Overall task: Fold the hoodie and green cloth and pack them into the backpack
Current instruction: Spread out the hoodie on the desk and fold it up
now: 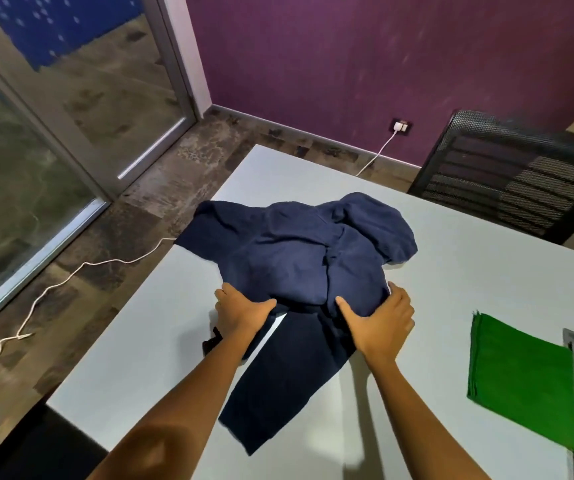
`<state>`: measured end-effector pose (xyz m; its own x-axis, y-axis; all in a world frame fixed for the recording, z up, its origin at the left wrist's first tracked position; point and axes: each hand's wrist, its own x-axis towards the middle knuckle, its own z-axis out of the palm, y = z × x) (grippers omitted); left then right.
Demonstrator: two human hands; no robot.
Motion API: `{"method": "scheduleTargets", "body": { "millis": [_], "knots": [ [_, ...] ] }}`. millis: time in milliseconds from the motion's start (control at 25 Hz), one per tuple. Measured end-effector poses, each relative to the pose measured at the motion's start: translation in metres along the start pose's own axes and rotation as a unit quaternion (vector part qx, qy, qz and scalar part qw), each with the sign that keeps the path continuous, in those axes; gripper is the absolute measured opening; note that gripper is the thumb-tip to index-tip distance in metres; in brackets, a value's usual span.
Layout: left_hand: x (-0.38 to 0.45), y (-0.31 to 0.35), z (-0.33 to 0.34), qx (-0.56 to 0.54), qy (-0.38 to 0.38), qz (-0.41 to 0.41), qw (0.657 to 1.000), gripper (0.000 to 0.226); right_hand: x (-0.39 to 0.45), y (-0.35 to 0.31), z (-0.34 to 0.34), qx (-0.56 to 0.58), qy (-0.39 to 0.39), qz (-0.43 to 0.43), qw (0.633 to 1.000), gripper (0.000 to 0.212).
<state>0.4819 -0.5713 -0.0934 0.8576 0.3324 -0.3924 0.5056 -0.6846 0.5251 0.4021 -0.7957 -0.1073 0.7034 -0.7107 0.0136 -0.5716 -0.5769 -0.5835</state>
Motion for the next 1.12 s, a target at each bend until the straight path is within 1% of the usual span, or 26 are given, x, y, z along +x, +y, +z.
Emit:
{"method": "scheduleTargets", "body": {
  "millis": [80, 160, 200, 240, 280, 320, 360, 400, 440, 520, 560, 600, 640, 680, 720, 760, 800, 840, 880, 920, 960, 1040, 1080, 1120],
  "knots": [
    [-0.013, -0.005, 0.005, 0.005, 0.025, -0.014, 1.0, 0.084, -0.015, -0.005, 0.014, -0.055, -0.023, -0.013, 0.998, 0.116],
    [-0.018, -0.017, 0.012, 0.006, 0.004, -0.051, 0.999, 0.07, -0.021, -0.007, 0.03, -0.101, -0.068, 0.019, 0.992, 0.122],
    [-0.018, -0.023, 0.013, 0.011, -0.01, -0.056, 0.998, 0.055, -0.018, -0.006, 0.034, -0.114, -0.087, 0.047, 0.989, 0.122],
    [-0.014, -0.029, 0.012, 0.005, -0.021, -0.053, 0.998, 0.034, -0.01, -0.006, 0.035, -0.119, -0.109, 0.078, 0.984, 0.118],
    [-0.011, -0.032, 0.008, -0.025, -0.031, -0.041, 0.998, 0.018, 0.0, -0.006, 0.032, -0.117, -0.13, 0.102, 0.979, 0.108],
    [-0.007, -0.035, 0.003, -0.061, -0.039, -0.035, 0.997, 0.015, 0.011, -0.004, 0.027, -0.109, -0.143, 0.107, 0.978, 0.092],
    [-0.002, -0.039, -0.001, -0.095, -0.05, -0.036, 0.994, 0.015, 0.021, -0.004, 0.022, -0.097, -0.147, 0.095, 0.98, 0.077],
    [0.003, -0.041, -0.007, -0.133, -0.065, -0.049, 0.988, 0.015, 0.029, -0.004, 0.015, -0.077, -0.145, 0.077, 0.983, 0.065],
    [0.009, -0.043, -0.014, -0.183, -0.08, -0.075, 0.977, 0.026, 0.035, -0.004, 0.008, -0.043, -0.138, 0.064, 0.987, 0.059],
    [0.024, -0.057, -0.02, -0.295, -0.126, -0.132, 0.938, 0.052, 0.043, -0.007, -0.011, 0.042, -0.115, 0.065, 0.99, 0.051],
    [0.033, -0.068, -0.023, -0.307, -0.122, -0.133, 0.934, 0.057, 0.047, -0.01, -0.021, 0.075, -0.103, 0.067, 0.99, 0.049],
    [0.04, -0.073, -0.03, -0.315, -0.123, -0.112, 0.934, 0.055, 0.051, -0.014, -0.032, 0.097, -0.091, 0.069, 0.989, 0.047],
    [0.041, -0.07, -0.04, -0.306, -0.124, -0.093, 0.939, 0.049, 0.057, -0.017, -0.043, 0.112, -0.079, 0.067, 0.988, 0.045],
    [0.027, -0.059, -0.06, -0.275, -0.116, -0.073, 0.952, 0.041, 0.065, -0.02, -0.054, 0.119, -0.066, 0.062, 0.989, 0.043],
    [0.016, -0.049, -0.077, -0.255, -0.129, -0.057, 0.957, 0.036, 0.073, -0.024, -0.065, 0.127, -0.053, 0.054, 0.989, 0.04],
    [0.008, -0.045, -0.092, -0.248, -0.178, -0.038, 0.951, 0.036, 0.083, -0.026, -0.075, 0.134, -0.046, 0.047, 0.989, 0.038],
    [-0.001, -0.042, -0.109, -0.234, -0.253, -0.026, 0.938, 0.041, 0.093, -0.029, -0.085, 0.141, -0.043, 0.044, 0.988, 0.035],
    [-0.008, -0.042, -0.125, -0.198, -0.322, -0.029, 0.925, 0.049, 0.103, -0.031, -0.096, 0.143, -0.04, 0.044, 0.988, 0.032],
    [-0.008, -0.048, -0.138, -0.128, -0.362, -0.043, 0.922, 0.058, 0.115, -0.032, -0.108, 0.139, -0.039, 0.044, 0.989, 0.031],
    [-0.005, -0.057, -0.15, -0.06, -0.381, -0.066, 0.92, 0.059, 0.126, -0.034, -0.12, 0.128, -0.04, 0.04, 0.99, 0.031],
    [-0.003, -0.067, -0.16, -0.024, -0.403, -0.091, 0.91, 0.054, 0.137, -0.037, -0.132, 0.11, -0.045, 0.032, 0.992, 0.032],
    [0.002, -0.083, -0.175, -0.05, -0.447, -0.161, 0.878, 0.047, 0.158, -0.047, -0.148, 0.061, -0.08, 0.0, 0.995, 0.028],
    [0.006, -0.092, -0.178, -0.058, -0.461, -0.197, 0.863, 0.051, 0.17, -0.054, -0.15, 0.027, -0.11, -0.02, 0.993, 0.026],
    [0.007, -0.1, -0.18, -0.054, -0.484, -0.215, 0.846, 0.058, 0.179, -0.062, -0.15, -0.017, -0.157, -0.038, 0.987, 0.025]
  ]
}}
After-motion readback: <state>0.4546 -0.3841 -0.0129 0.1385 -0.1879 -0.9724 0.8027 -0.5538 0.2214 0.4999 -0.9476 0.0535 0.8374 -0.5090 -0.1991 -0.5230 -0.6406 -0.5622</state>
